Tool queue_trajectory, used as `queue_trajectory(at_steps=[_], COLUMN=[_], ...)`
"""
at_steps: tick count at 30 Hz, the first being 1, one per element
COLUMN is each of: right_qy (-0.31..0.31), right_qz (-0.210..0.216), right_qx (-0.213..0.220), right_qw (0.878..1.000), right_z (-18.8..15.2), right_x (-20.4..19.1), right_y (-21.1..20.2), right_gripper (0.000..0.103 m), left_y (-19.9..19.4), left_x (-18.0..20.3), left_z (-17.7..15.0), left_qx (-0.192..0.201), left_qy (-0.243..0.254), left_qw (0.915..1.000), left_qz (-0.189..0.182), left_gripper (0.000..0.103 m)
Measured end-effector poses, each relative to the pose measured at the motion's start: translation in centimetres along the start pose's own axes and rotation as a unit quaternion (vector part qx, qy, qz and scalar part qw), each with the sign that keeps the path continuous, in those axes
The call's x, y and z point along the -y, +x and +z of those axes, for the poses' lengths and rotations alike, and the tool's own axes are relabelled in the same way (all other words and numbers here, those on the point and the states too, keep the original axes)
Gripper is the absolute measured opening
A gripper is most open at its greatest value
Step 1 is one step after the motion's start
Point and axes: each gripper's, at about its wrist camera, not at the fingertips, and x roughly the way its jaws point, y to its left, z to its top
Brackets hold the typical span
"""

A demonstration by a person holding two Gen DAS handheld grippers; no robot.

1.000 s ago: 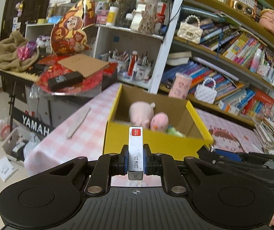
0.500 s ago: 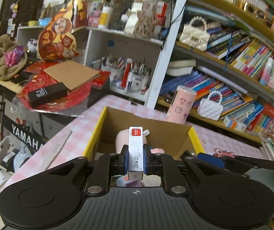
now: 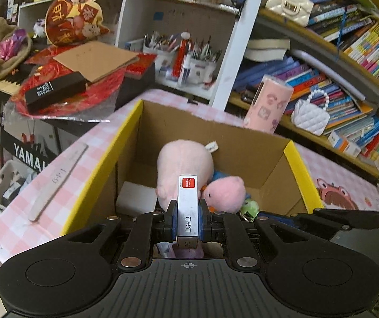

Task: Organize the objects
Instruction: 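Open left tool to drop small box while right tool releases clip into box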

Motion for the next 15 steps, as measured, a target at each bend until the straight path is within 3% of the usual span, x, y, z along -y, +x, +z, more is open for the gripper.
queue_trajectory(at_steps=[7, 15], right_qy=[0.007, 0.029], right_qz=[-0.001, -0.016], right_qx=[0.004, 0.043], right_qw=[1.0, 0.999], right_z=[0.0, -0.9], right_x=[0.0, -0.4], right_y=[-0.3, -4.2], right_gripper=[0.026, 0.033], left_y=[0.4, -2.2], left_x=[0.4, 1.5], left_z=[-0.4, -0.4], left_qx=[-0.018, 0.011], left_qy=[0.007, 0.033], left_qw=[0.9998, 0.9993], left_qz=[-0.008, -0.01], left_gripper=[0.014, 0.021])
